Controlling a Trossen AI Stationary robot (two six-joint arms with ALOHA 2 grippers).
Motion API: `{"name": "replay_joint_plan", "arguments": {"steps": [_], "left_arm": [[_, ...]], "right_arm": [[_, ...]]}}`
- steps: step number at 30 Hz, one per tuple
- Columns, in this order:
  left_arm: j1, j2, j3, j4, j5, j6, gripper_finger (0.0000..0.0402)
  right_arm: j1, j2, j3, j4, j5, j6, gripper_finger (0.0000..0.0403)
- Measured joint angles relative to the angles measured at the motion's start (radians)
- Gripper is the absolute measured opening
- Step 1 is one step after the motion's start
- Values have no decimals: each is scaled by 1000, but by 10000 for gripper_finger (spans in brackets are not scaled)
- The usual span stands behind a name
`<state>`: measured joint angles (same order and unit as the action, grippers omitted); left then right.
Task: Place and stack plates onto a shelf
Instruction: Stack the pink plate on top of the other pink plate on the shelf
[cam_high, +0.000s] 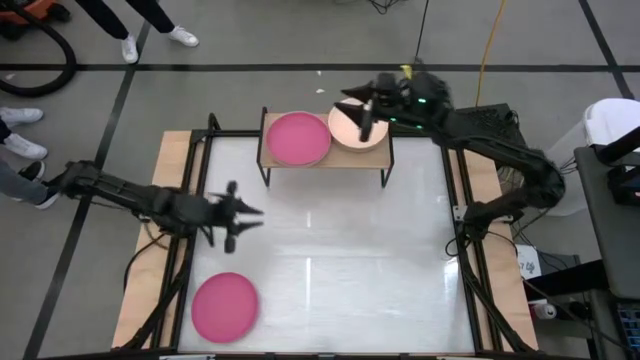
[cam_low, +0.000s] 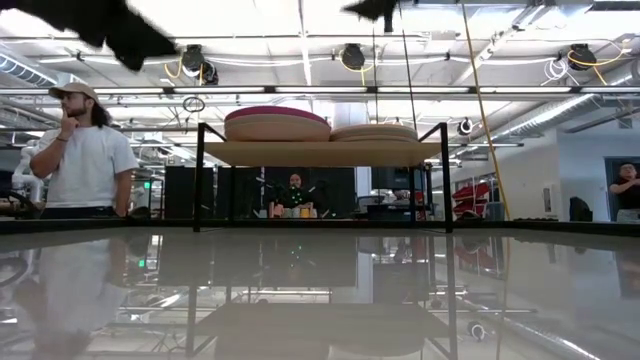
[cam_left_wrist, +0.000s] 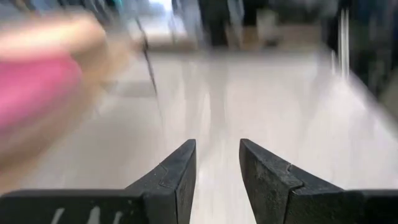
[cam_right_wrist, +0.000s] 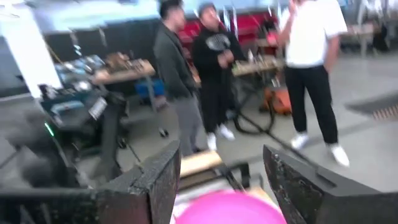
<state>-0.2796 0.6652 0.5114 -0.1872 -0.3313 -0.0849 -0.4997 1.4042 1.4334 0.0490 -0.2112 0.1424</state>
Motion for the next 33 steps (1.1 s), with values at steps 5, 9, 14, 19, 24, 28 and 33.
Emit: {"name": "replay_joint_plan", "arguments": {"steps": [5,9,14,19,24,28,33], "left_arm": [[-40,232,95,-230,165,-93,127],[-70,418,154,-335,377,-231,127],[-132,601,161,-390,573,-300,127],[-168,699,161,-400,604,-335,127],[-192,742,162,-394,629,-339,126],[-204,772,162,-422,622,-345,107],[-188,776,162,-472,667,-338,23]], "right_arm": [[48,-123,0,-11,-2,-33,210],[92,-185,0,-40,-1,-53,210],[149,-227,0,-92,-2,-93,210],[189,-237,0,-164,-1,-130,210],[195,-237,0,-208,-1,-132,210],[194,-237,0,-220,0,-148,210],[194,-237,0,-219,0,-166,210]]}}
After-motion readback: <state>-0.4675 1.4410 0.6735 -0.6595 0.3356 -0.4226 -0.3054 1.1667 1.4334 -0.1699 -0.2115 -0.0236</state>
